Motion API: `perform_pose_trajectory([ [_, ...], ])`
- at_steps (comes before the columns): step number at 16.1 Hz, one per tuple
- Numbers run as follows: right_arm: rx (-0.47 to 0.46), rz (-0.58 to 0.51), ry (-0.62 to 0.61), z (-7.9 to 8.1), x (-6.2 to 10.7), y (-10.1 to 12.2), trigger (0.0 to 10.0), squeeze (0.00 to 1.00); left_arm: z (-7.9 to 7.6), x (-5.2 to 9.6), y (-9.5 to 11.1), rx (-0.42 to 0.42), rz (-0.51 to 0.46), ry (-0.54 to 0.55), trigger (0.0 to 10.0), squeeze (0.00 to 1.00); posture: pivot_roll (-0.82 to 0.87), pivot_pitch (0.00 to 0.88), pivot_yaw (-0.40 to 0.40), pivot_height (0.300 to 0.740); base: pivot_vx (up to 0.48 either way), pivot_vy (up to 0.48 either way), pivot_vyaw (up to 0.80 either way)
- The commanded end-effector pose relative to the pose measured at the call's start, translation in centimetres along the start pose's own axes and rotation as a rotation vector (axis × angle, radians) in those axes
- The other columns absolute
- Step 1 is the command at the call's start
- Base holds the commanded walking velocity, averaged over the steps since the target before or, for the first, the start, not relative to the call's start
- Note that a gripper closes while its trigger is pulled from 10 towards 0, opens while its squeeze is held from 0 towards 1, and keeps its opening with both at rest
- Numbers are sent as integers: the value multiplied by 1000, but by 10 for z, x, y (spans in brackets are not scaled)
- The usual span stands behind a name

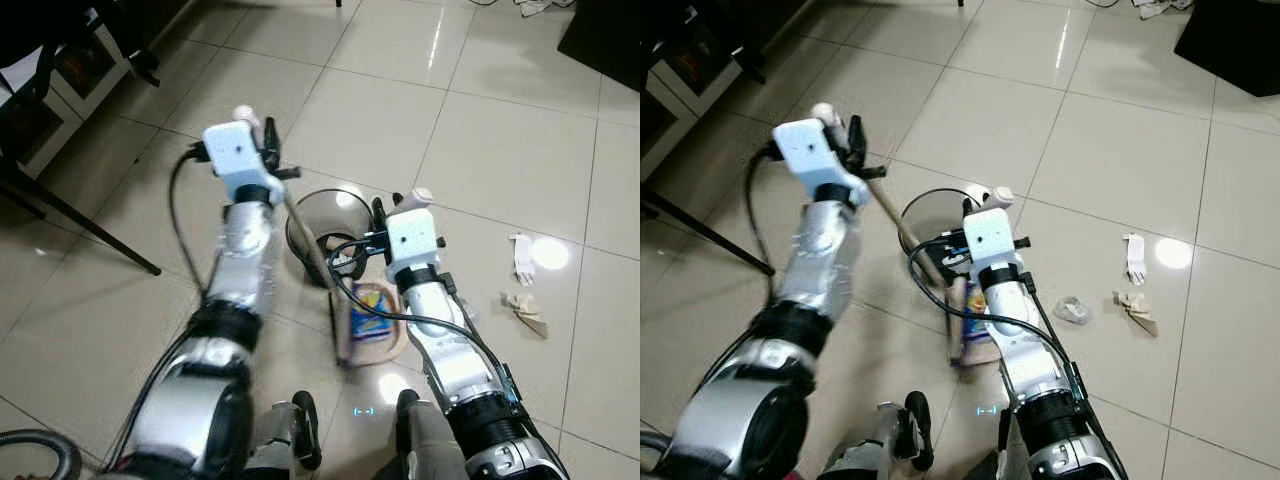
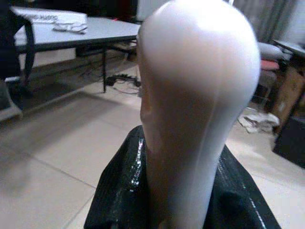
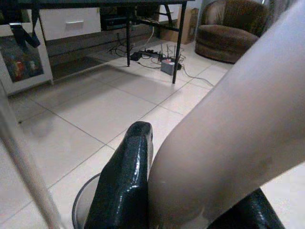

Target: Sweep floor

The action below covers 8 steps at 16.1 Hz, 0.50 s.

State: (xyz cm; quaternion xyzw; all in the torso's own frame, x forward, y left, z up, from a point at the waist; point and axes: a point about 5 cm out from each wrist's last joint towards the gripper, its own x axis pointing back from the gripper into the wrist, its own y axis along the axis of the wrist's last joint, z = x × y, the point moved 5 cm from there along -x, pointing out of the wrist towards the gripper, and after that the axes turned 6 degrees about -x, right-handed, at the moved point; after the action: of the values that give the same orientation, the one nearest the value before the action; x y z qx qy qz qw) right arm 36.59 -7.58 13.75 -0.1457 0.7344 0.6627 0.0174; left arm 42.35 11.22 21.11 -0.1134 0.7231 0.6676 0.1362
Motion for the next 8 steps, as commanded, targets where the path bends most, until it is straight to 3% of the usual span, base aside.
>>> perform_pose_trajectory([
  [1, -26, 19, 2, 1, 5, -7, 10000, 0, 3, 1, 10, -30, -38, -43, 10000, 0, -20, 197, 140, 740, 0, 0, 0],
  [5, -56, 38, -77, -23, 10, -14, 10000, 0, 25, 20, 7, -82, -5, -115, 10000, 0, -15, 150, 141, 740, 0, 0, 0],
  [8, -102, 33, -161, -47, 18, -12, 10000, 0, 56, 36, 9, -109, 33, -124, 10000, 0, -16, 114, 140, 740, 0, 0, 0],
])
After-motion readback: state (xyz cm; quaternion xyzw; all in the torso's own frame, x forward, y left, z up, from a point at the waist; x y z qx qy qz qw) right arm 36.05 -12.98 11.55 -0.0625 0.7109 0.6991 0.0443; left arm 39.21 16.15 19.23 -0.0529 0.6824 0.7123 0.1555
